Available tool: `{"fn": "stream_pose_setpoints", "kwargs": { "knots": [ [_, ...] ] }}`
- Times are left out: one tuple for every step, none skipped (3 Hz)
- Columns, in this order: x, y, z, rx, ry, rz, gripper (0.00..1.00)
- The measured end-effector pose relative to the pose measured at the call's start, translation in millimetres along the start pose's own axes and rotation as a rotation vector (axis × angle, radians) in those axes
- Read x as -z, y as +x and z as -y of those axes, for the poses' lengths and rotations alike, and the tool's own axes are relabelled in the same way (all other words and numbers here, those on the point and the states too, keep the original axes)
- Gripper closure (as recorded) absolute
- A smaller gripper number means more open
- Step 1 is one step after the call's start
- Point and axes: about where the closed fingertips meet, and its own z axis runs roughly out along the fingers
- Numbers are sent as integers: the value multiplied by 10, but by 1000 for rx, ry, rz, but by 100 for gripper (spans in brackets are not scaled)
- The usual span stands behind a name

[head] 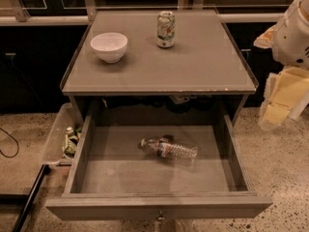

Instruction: Pick water bottle from top drawer and place on counter

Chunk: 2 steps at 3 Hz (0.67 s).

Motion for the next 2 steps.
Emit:
{"fn": "stream_pose_setpoints", "kwargs": {
  "knots": [
    [-2,0,0,0,0,0,0],
    [-153,31,-27,-12,-4,-5,0]
  ]
}}
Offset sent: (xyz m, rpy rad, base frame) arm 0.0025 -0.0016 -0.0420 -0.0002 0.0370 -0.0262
